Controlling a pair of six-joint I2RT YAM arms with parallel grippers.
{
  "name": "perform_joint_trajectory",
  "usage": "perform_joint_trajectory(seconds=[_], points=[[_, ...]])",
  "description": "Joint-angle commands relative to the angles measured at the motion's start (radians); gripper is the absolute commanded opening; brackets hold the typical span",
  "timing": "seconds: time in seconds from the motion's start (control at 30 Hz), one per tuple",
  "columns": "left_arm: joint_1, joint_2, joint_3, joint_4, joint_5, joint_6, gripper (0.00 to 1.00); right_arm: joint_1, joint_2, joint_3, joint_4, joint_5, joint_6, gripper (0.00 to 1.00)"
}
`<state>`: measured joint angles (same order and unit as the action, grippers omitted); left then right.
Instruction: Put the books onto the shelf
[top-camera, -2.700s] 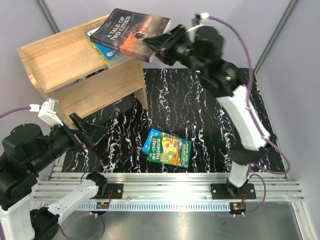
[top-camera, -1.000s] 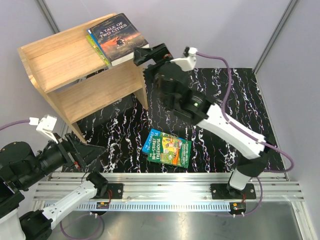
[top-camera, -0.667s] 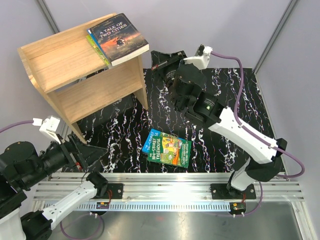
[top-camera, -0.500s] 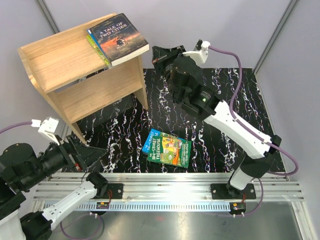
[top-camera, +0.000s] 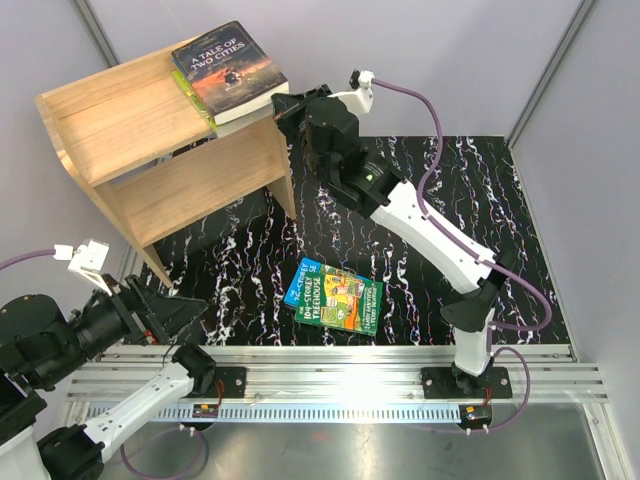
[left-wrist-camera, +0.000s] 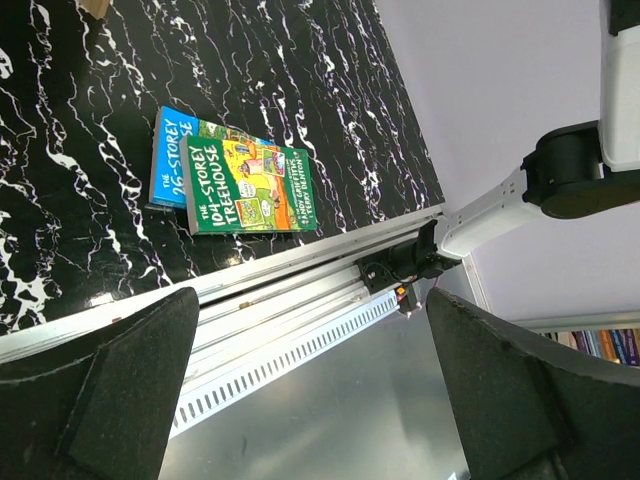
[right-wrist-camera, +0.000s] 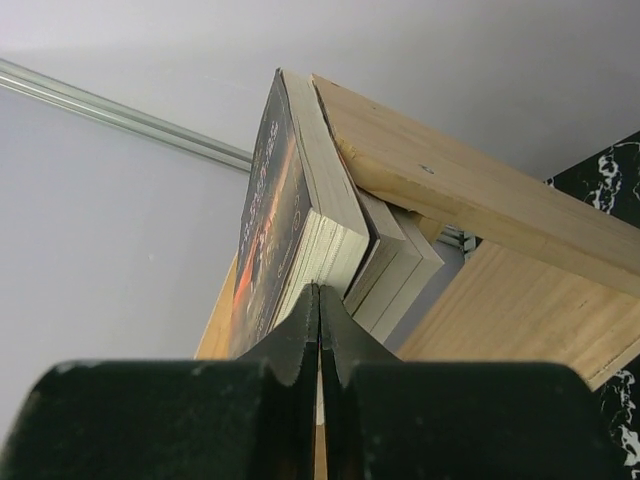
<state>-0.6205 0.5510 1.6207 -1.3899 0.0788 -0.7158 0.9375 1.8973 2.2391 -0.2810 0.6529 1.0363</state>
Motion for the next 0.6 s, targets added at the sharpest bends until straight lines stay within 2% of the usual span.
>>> perform_joint_trajectory(seconds=[0.0, 0.17, 0.33, 0.43, 0.47, 0.57], points=[[-0.002, -0.011, 0.018, 0.005, -0.036, 0.001, 0.99, -0.017, 0.051, 0.079, -0.012, -0.064, 0.030, 0.03], [-0.004, -0.011, 0.024, -0.011, -0.053, 0.003, 0.99, -0.023, 0.080, 0.100, -0.015, -0.098, 0.053, 0.02], [-0.005, -0.010, 0.018, -0.014, -0.063, -0.005, 0.99, -0.023, 0.001, 0.005, -0.004, -0.105, 0.025, 0.00], [-0.005, -0.017, -0.021, 0.008, -0.062, -0.013, 0.99, -0.023, -0.145, -0.174, 0.061, -0.041, -0.019, 0.01], [-0.004, -0.019, -0.037, 0.020, -0.060, -0.016, 0.99, -0.022, -0.232, -0.278, 0.086, -0.023, -0.033, 0.02], [-0.005, -0.019, -0.105, 0.075, -0.037, -0.024, 0.99, -0.023, -0.402, -0.439, 0.126, 0.068, -0.111, 0.11]])
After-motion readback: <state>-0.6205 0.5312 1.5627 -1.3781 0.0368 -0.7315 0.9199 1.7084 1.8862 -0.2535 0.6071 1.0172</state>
